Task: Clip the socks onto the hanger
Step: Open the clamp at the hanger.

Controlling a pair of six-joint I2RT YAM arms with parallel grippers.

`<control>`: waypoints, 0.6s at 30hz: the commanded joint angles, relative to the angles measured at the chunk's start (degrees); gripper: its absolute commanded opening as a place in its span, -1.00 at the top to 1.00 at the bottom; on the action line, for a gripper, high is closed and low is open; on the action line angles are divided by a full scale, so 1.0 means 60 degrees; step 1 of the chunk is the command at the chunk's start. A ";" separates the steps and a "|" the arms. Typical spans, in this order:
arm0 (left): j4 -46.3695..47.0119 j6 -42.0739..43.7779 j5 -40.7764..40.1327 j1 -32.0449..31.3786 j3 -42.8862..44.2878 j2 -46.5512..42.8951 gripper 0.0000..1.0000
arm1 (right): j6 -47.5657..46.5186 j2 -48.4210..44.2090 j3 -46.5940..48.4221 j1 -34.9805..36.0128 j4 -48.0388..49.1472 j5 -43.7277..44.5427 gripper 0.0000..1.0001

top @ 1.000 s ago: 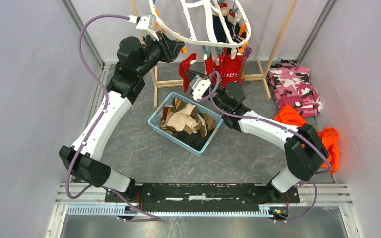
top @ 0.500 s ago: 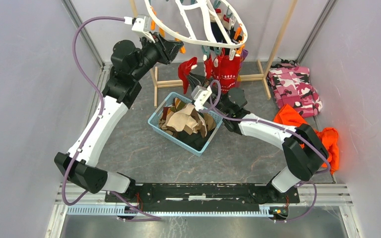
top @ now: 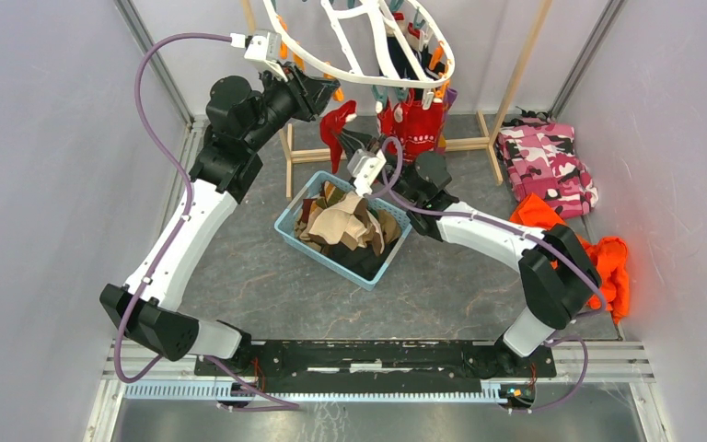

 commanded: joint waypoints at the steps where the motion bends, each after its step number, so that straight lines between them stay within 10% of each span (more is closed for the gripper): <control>1: 0.0055 -0.0468 -0.0184 -0.0038 -0.0004 -0.0259 0.96 | 0.0037 0.0055 0.0507 -0.0018 -0.0128 -0.0027 1.00; 18: 0.0045 -0.0370 -0.0197 -0.0082 -0.0033 -0.0100 0.96 | -0.0243 0.0349 0.1283 -0.0110 -0.0703 0.0126 1.00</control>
